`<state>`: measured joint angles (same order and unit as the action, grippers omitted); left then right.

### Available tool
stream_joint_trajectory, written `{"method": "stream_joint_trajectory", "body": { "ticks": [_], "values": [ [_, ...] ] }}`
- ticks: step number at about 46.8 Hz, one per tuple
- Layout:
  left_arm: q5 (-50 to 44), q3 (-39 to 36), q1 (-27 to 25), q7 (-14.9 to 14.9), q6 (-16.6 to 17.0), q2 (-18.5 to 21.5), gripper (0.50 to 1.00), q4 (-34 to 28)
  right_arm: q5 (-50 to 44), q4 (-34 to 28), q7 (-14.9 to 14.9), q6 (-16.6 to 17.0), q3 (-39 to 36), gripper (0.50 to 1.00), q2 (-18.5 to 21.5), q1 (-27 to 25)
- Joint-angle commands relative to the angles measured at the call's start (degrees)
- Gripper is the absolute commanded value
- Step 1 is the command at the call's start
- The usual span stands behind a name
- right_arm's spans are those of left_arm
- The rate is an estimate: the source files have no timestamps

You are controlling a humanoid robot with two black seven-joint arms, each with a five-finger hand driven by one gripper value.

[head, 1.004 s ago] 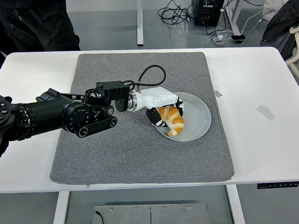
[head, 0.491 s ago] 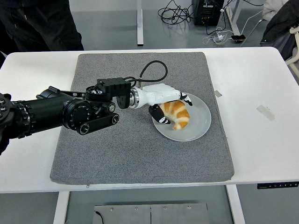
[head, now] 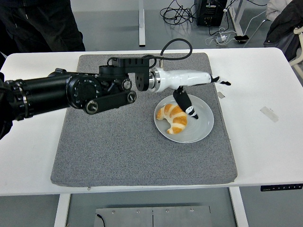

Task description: Place the bread on the plate

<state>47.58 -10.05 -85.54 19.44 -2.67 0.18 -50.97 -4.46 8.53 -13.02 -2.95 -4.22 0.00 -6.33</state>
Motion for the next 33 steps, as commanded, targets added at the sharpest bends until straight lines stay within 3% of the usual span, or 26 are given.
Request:
{"method": "stream_joint_trajectory", "body": {
  "ticks": [1, 8, 16, 21, 26, 33],
  "values": [
    [-4.5, 4.8, -0.8, 0.1, -1.8, 2.7, 0.975, 0.3, 0.0, 0.0, 0.0, 0.1, 0.0, 1.0, 0.0, 0.0],
    [-11.4, 12.5, -0.4, 0.1, -4.4, 9.5, 0.975, 1.3, 0.1, 0.0, 0.0, 0.1, 0.0, 1.0, 0.0, 0.0],
    [-16.8, 15.3, 0.8, -0.1, -4.5, 10.9, 0.975, 8.5, 0.0, 0.0, 0.0, 0.0, 0.0, 1.0, 0.0, 0.0],
    [-23.5, 15.7, 1.7, -0.3, -6.5, 10.0, 0.975, 17.4, 0.1, 0.0, 0.0, 0.0, 0.0, 1.0, 0.0, 0.0],
    [-31.7, 15.8, 1.9, -1.0, -10.9, 6.0, 0.975, 26.3, 0.0, 0.0, 0.0, 0.0, 0.0, 1.0, 0.0, 0.0],
    [-39.5, 15.8, 3.9, -3.6, -12.5, 2.6, 0.975, 35.1, 0.1, 0.4, 0.0, 0.0, -0.2, 1.0, 0.0, 0.1]
  ]
}}
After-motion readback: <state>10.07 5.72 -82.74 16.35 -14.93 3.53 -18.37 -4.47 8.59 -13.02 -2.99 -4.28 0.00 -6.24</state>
